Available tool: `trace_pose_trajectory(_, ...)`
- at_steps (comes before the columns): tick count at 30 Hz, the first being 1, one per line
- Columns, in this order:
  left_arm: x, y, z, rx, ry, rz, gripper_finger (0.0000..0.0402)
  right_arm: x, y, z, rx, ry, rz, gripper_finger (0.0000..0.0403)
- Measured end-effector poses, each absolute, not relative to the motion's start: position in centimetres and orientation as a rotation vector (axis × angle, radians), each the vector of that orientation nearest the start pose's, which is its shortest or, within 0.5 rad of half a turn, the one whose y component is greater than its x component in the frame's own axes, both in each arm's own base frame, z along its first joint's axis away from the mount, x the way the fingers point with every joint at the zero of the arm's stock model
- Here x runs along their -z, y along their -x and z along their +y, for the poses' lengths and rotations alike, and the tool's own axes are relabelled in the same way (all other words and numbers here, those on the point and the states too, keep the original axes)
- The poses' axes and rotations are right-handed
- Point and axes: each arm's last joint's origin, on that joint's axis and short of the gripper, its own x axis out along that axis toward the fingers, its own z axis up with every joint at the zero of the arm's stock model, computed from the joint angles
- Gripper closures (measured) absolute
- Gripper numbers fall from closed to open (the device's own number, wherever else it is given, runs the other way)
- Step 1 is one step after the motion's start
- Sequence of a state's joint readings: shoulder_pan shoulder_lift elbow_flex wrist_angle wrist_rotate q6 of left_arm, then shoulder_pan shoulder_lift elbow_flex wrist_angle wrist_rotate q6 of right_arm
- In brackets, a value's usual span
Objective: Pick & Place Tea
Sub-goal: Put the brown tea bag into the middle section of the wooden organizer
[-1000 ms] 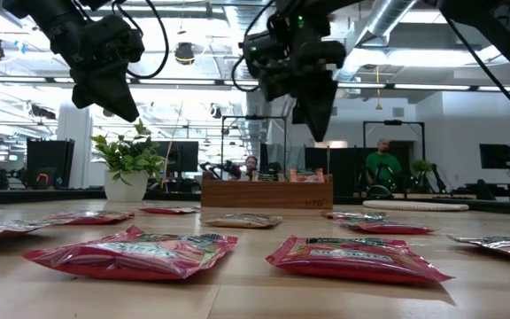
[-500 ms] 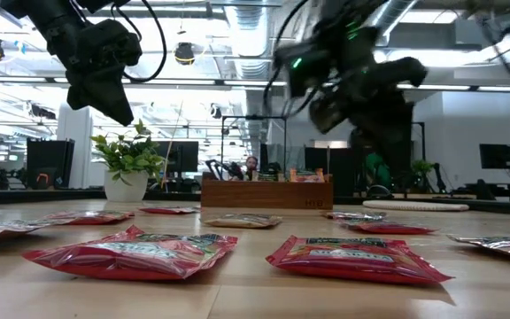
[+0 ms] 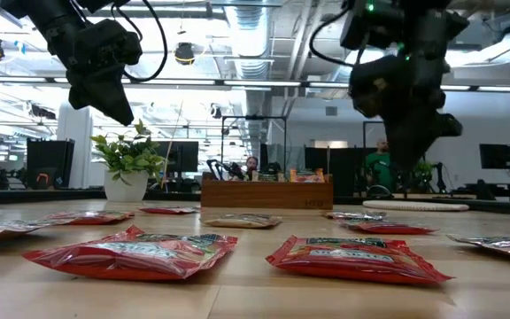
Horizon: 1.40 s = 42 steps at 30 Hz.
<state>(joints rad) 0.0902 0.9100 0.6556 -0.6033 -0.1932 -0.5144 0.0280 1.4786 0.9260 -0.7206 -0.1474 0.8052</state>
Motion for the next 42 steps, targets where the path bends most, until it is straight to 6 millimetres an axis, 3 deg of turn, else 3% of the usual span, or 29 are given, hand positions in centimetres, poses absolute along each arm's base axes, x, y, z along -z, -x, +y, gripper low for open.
trace_pose_trajectory(4,-23.6,-17.2,2.1,-0.479,0.434,0.770,0.0342,-19.2,-26.0,0.8,0.551,-0.876,1.231,0.0310)
trace_pose_trajectory(10,-23.6,-17.2,2.1,-0.479,0.434,0.770,0.0342,-18.6,-27.8,0.5,0.623,-1.009,1.089,0.0310)
trace_pose_trajectory(15,-23.6,-17.2,2.1,-0.478,0.434,0.766,0.0342,-16.6,-28.1,0.5,0.717,-1.053,1.161,0.0310)
trace_pose_trajectory(29,-23.6,-17.2,2.1,-0.476,0.430,0.765,0.0342,-13.6,-29.4,0.6,0.727,-1.054,1.221,0.0310)
trace_pose_trajectory(42,-23.6,-17.3,2.1,-0.475,0.429,0.761,0.0342,-15.0,-29.8,0.6,0.657,-0.978,1.218,0.0310)
